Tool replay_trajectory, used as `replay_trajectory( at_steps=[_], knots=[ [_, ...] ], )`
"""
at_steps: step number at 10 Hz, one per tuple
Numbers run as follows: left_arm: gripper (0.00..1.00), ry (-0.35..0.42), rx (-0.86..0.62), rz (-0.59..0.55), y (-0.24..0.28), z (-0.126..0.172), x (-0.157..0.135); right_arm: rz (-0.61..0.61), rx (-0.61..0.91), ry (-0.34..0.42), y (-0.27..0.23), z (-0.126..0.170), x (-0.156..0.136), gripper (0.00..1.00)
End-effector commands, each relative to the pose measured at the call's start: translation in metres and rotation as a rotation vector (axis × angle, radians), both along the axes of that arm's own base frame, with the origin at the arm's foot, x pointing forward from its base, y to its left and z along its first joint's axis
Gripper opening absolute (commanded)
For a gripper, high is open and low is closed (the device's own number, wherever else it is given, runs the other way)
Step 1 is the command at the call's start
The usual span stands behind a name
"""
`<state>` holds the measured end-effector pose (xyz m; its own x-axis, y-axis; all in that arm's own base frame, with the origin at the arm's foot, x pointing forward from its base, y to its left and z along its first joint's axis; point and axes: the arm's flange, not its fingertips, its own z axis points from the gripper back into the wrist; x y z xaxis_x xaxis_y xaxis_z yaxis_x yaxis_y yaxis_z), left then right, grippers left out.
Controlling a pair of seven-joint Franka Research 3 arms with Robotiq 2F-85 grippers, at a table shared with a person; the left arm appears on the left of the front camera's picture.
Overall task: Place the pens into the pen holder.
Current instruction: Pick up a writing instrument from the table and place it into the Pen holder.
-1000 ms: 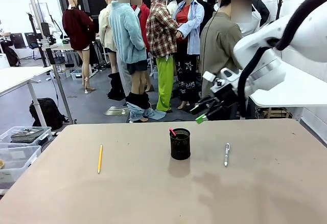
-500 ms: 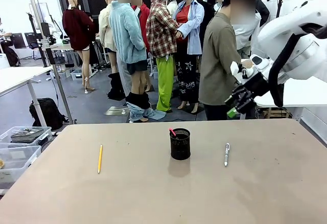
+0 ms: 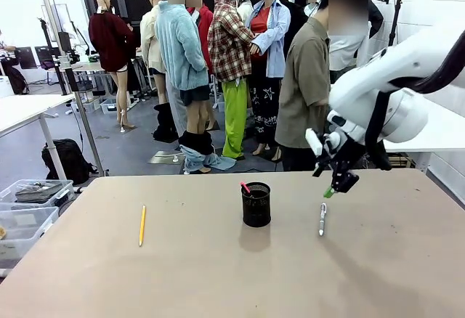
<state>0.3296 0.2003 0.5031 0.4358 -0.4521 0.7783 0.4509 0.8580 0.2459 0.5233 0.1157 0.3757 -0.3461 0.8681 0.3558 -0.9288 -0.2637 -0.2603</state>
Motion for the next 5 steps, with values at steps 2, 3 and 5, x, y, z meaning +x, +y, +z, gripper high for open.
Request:
replay_trajectory(
  at_steps=[2,3,5],
  knots=[
    [1.00,-0.007,0.004,0.006,0.002,-0.001,0.002,0.219,-0.141,-0.086,0.013,-0.024,0.015,0.81],
    [1.00,-0.007,0.004,0.006,0.002,-0.001,0.002,0.253,-0.199,-0.124,0.017,-0.033,0.014,0.81],
    [1.00,-0.007,0.004,0.006,0.002,-0.001,0.002,0.340,-0.359,-0.158,0.025,-0.050,0.018,0.81]
  ],
)
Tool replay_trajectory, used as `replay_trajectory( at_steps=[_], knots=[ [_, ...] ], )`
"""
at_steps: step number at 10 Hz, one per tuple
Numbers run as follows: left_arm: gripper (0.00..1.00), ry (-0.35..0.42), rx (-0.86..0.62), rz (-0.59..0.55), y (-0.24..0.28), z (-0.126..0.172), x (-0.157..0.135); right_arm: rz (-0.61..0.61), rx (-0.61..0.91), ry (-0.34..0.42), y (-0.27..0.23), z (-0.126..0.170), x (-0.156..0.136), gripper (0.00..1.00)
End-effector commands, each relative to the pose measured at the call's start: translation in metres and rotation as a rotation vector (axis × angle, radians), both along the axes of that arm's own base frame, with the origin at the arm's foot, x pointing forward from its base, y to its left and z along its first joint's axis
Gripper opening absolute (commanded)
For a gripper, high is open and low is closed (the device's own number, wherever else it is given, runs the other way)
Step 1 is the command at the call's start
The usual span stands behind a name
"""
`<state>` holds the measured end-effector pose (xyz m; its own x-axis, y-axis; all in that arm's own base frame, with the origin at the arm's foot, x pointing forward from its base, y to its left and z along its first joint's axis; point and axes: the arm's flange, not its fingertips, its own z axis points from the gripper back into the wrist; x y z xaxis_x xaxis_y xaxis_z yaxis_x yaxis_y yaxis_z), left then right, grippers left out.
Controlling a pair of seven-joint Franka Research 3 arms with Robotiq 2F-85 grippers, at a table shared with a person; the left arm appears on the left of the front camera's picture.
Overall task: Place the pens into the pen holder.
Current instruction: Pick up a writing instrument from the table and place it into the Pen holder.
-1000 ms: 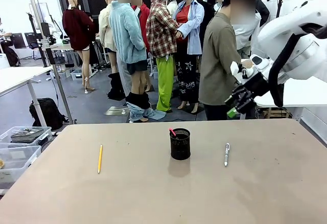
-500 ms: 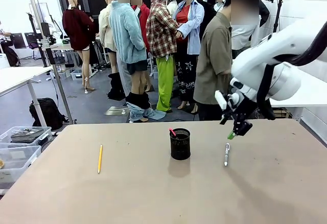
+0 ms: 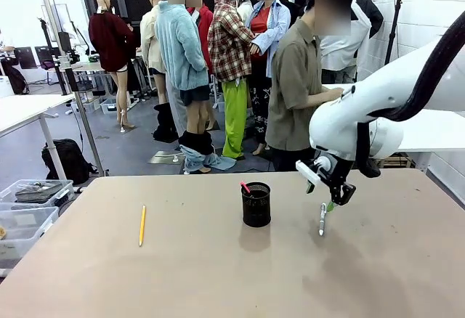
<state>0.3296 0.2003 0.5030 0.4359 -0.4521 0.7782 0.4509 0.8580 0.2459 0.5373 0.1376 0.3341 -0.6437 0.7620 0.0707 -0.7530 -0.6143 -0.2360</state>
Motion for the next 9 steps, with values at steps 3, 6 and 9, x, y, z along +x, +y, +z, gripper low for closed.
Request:
replay_trajectory(
  at_steps=[3,6,9],
  knots=[
    [1.00,-0.007,0.004,0.006,0.002,-0.001,0.002,0.164,-0.147,-0.019,0.009,-0.019,0.010,0.81],
    [1.00,-0.007,0.004,0.006,0.002,-0.001,0.002,0.288,-0.149,0.059,0.011,-0.019,0.007,0.81],
    [1.00,-0.007,0.004,0.006,0.002,-0.001,0.002,0.288,-0.232,0.078,0.029,-0.029,0.006,0.81]
  ],
)
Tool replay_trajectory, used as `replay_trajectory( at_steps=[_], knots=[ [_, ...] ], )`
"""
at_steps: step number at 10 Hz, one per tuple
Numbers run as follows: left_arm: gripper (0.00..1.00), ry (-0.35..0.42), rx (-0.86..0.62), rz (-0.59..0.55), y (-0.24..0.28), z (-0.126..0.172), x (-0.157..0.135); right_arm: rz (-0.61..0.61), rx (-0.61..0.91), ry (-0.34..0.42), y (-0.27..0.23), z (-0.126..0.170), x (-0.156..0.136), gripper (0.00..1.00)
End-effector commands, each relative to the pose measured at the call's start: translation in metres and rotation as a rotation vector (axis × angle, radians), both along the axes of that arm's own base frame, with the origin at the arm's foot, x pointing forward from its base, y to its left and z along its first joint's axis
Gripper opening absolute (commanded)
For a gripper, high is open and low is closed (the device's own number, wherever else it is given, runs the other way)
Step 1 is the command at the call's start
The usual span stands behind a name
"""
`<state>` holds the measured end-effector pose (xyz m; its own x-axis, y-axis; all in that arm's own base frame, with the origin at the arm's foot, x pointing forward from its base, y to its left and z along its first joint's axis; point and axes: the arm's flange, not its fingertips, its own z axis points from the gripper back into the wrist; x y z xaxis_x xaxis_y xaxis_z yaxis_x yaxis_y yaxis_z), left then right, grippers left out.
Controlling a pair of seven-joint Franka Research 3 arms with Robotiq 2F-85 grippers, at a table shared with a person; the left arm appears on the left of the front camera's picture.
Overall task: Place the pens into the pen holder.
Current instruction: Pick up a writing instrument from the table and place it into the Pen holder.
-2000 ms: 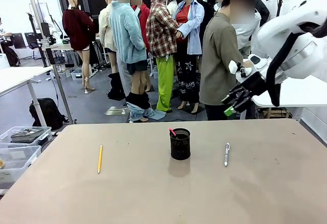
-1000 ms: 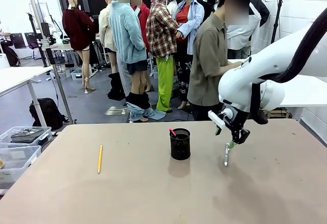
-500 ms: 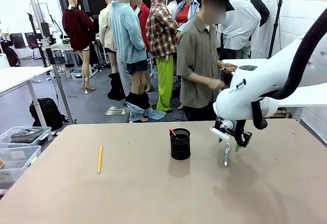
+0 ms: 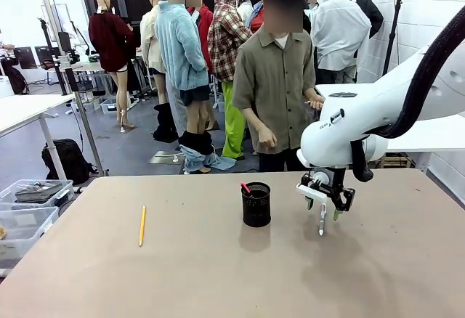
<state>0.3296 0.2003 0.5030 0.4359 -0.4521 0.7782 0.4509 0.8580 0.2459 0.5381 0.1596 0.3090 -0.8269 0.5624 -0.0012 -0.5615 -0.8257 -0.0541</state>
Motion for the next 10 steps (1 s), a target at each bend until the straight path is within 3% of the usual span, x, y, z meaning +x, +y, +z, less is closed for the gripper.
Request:
replay_trajectory(
  at_steps=[1,4,8,10],
  knots=[
    [1.00,-0.007,0.004,0.006,0.0019,-0.0012,0.0018,0.012,-0.058,-0.006,0.0120,-0.0063,0.0041,0.81],
    [1.00,-0.007,0.004,0.006,0.0019,-0.0012,0.0018,-0.002,-0.082,-0.013,0.0191,-0.0106,0.0013,0.78],
    [1.00,-0.007,0.004,0.006,0.0019,-0.0012,0.0018,-0.007,-0.092,-0.003,0.0194,-0.0110,-0.0004,0.00],
    [1.00,-0.007,0.004,0.006,0.0019,-0.0012,0.0018,-0.010,-0.091,0.002,0.0181,-0.0113,-0.0010,0.00]
  ],
)
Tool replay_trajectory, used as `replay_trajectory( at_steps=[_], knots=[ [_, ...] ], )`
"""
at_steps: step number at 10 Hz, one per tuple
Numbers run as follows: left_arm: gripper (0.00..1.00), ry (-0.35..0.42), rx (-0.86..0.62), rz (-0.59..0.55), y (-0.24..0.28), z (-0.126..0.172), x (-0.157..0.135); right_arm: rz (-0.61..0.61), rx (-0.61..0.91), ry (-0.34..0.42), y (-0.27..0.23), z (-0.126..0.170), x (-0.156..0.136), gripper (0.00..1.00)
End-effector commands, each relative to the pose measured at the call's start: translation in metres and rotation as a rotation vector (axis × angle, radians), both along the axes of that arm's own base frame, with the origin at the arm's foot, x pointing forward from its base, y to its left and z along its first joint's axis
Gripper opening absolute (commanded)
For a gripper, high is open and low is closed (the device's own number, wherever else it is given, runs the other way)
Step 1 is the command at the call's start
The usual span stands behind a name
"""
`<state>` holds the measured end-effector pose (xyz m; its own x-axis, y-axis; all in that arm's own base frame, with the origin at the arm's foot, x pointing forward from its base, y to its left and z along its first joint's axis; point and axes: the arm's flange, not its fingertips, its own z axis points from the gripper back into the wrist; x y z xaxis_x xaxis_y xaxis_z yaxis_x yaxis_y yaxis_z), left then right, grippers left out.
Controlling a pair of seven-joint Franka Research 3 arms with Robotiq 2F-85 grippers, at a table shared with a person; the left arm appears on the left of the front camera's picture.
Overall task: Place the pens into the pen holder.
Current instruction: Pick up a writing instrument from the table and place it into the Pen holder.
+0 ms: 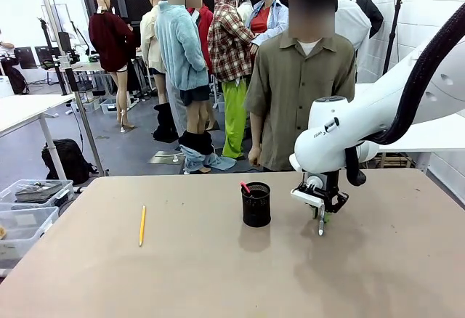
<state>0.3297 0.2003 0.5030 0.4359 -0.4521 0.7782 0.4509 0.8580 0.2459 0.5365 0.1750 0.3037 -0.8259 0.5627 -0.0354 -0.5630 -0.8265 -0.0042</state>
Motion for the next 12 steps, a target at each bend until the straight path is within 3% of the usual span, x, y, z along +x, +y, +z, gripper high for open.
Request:
replay_trajectory(
  at_steps=[1,4,7,9,12],
  knots=[
    [1.00,-0.007,0.004,0.006,0.002,-0.001,0.002,-0.011,-0.034,0.004,0.002,-0.006,0.000,0.00],
    [1.00,-0.007,0.004,0.006,0.002,-0.001,0.002,-0.045,-0.019,0.060,-0.002,0.003,0.001,0.00],
    [1.00,-0.007,0.004,0.006,0.002,-0.001,0.002,-0.157,0.199,0.261,-0.026,0.031,0.011,0.00],
    [1.00,-0.007,0.004,0.006,0.002,-0.001,0.002,-0.347,0.289,0.334,-0.033,0.041,0.017,0.00],
    [1.00,-0.007,0.004,0.006,0.002,-0.001,0.002,-0.575,0.498,0.550,-0.049,0.047,0.039,0.00]
  ],
)
